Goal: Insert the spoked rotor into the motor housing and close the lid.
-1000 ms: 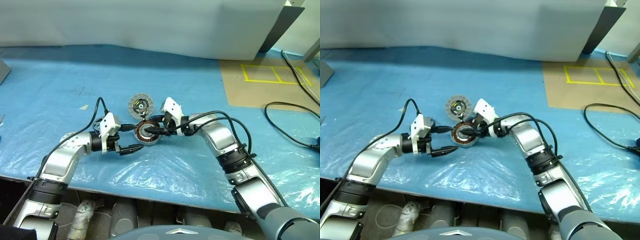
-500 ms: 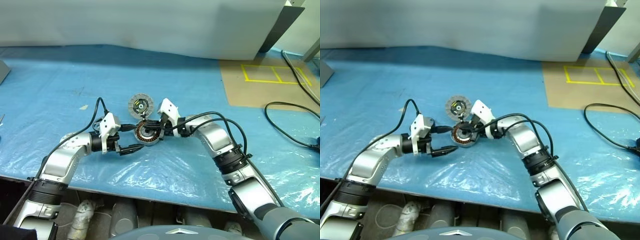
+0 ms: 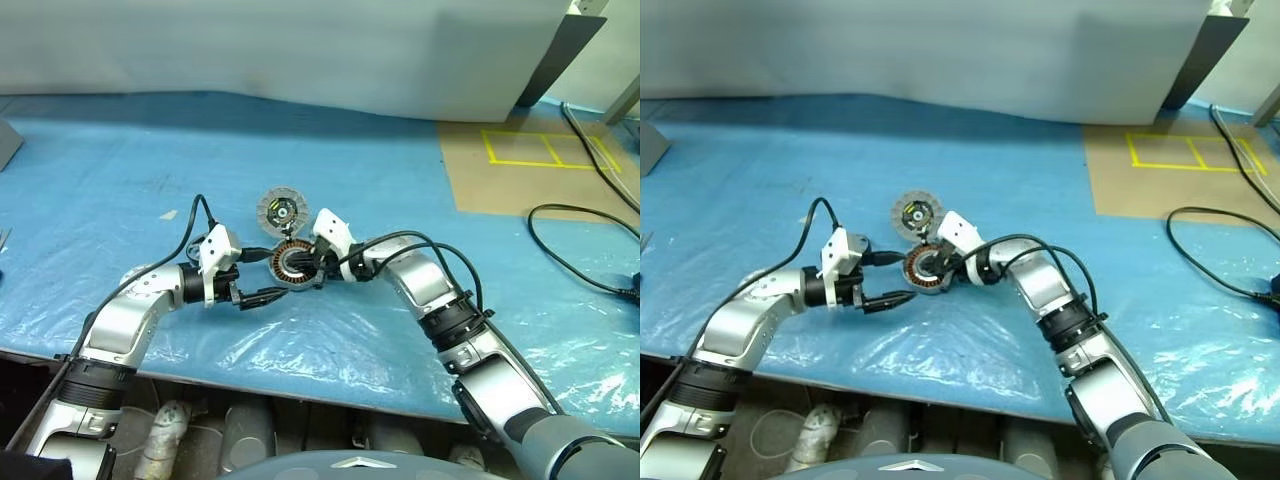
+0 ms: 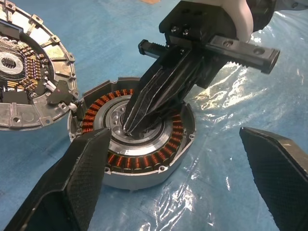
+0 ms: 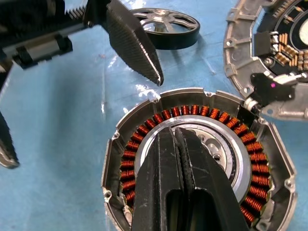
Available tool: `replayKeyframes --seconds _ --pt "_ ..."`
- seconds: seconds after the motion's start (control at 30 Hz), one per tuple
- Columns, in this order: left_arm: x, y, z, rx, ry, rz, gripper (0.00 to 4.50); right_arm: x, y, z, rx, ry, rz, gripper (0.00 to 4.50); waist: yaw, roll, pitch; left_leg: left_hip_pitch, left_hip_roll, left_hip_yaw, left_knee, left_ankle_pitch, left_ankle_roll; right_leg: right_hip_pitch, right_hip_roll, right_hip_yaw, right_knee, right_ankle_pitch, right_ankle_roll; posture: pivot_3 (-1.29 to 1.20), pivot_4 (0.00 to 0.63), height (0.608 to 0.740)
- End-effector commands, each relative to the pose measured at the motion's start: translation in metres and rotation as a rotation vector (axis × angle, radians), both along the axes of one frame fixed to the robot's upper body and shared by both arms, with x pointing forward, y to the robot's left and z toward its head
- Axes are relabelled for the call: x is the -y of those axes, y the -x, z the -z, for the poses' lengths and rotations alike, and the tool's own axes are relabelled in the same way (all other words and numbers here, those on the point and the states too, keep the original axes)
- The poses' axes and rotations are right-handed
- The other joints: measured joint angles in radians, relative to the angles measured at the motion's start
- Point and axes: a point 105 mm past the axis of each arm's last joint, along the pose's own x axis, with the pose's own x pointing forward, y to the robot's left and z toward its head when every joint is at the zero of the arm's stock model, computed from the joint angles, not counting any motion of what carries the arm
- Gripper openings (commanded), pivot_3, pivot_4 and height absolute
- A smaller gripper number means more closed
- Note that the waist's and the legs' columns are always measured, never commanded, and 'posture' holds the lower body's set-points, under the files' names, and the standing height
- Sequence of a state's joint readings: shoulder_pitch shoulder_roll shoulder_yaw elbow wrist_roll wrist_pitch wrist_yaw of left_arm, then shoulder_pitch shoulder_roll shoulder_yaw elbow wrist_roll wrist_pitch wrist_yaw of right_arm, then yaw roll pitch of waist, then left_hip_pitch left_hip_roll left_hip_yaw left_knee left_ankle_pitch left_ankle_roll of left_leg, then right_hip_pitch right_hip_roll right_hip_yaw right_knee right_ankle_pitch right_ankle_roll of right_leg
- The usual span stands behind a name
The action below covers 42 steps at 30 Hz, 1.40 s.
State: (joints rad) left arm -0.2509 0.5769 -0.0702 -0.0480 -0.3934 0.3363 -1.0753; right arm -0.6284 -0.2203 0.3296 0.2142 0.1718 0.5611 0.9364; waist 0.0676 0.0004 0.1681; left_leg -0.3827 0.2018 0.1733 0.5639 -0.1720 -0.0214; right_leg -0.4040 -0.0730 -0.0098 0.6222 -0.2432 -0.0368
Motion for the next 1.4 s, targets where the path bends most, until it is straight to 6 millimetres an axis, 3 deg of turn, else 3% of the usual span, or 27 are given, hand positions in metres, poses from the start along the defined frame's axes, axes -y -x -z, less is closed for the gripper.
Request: replayKeyframes --seconds 0.03,0.2,0.4,0.5,0.63,0.7,0.87,1.03,1.17,1.27,1.4 --pt "0.004 0.001 -0.010 0.036 0.015 0.017 4.50 -0.004 0.003 -0.041 -0.002 -0.174 -0.026 0.01 0.001 0.000 0.000 -0.002 0.000 0.000 0.000 0.000 0.000 -0.002 0.000 0.000 0.000 0.000 0.000 0.00 0.150 0.740" --pt "0.004 0.000 -0.011 0.037 0.018 0.018 4.50 -0.002 -0.012 -0.023 0.074 -0.057 0.046 0.01 0.000 0.000 0.000 -0.003 0.001 0.000 -0.001 0.000 0.000 -0.003 0.000 -0.001 0.000 0.000 0.000 0.00 0.150 0.740" --pt "0.004 0.000 -0.011 0.033 0.019 0.019 4.50 0.000 -0.007 0.014 0.125 0.121 0.024 0.01 0.000 0.000 0.000 -0.003 0.000 0.000 -0.001 0.000 0.000 -0.003 0.000 -0.001 0.000 0.000 0.000 0.00 0.150 0.740" --pt "0.002 0.002 -0.010 0.021 0.013 0.021 4.50 0.004 -0.004 0.020 0.130 0.148 0.009 0.01 0.000 0.000 0.000 -0.002 0.000 0.000 -0.001 0.000 0.000 -0.002 0.000 -0.001 0.000 0.000 0.000 0.00 0.150 0.740" --pt "-0.005 0.006 -0.006 -0.002 -0.012 0.032 4.50 0.006 -0.008 0.015 0.139 0.128 0.023 0.01 0.000 0.000 0.000 -0.001 0.000 0.000 -0.001 0.000 0.000 -0.001 0.000 -0.001 0.000 0.000 0.000 0.00 0.150 0.740" --pt "-0.007 0.008 -0.005 -0.006 -0.020 0.036 4.50 0.003 -0.010 0.003 0.146 0.070 0.028 0.01 0.000 0.000 0.000 -0.001 0.000 0.000 -0.001 0.000 0.000 -0.001 0.000 -0.001 0.000 0.000 0.000 0.00 0.150 0.740" --pt "-0.008 0.008 -0.005 0.000 -0.018 0.031 4.50 -0.009 -0.011 -0.046 0.063 -0.189 0.019 0.01 0.000 0.000 0.000 -0.002 0.000 0.000 -0.001 0.000 0.000 -0.002 0.000 -0.001 0.000 0.000 0.000 0.00 0.150 0.740" --pt "-0.008 0.008 -0.004 -0.002 -0.017 0.029 4.50 -0.011 -0.008 -0.001 0.121 0.048 -0.014 0.01 0.000 0.000 0.000 -0.002 0.000 0.000 -0.001 0.000 0.000 -0.002 0.000 -0.001 0.000 0.000 0.000 0.00 0.150 0.740" --pt "-0.008 0.008 -0.005 -0.003 -0.015 0.028 4.50 0.000 -0.010 0.032 0.149 0.199 -0.001 0.01 -0.001 -0.001 0.000 -0.002 0.000 0.001 -0.001 0.000 0.000 -0.002 0.000 0.000 0.000 0.000 0.000 0.00 0.150 0.740" --pt "-0.008 0.009 -0.005 -0.007 -0.016 0.030 4.50 0.004 -0.013 0.028 0.121 0.158 0.029 0.01 -0.001 -0.001 0.000 0.002 0.000 0.001 -0.001 0.000 0.000 0.001 0.000 0.000 0.000 0.000 0.000 0.00 0.150 0.740" --pt "-0.009 0.011 -0.003 -0.012 -0.022 0.032 4.50 0.001 -0.007 -0.006 0.061 -0.029 0.010 0.01 0.002 -0.001 0.000 0.003 0.000 0.001 -0.001 0.000 0.000 0.002 0.000 0.000 0.000 0.000 0.000 0.00 0.150 0.740"
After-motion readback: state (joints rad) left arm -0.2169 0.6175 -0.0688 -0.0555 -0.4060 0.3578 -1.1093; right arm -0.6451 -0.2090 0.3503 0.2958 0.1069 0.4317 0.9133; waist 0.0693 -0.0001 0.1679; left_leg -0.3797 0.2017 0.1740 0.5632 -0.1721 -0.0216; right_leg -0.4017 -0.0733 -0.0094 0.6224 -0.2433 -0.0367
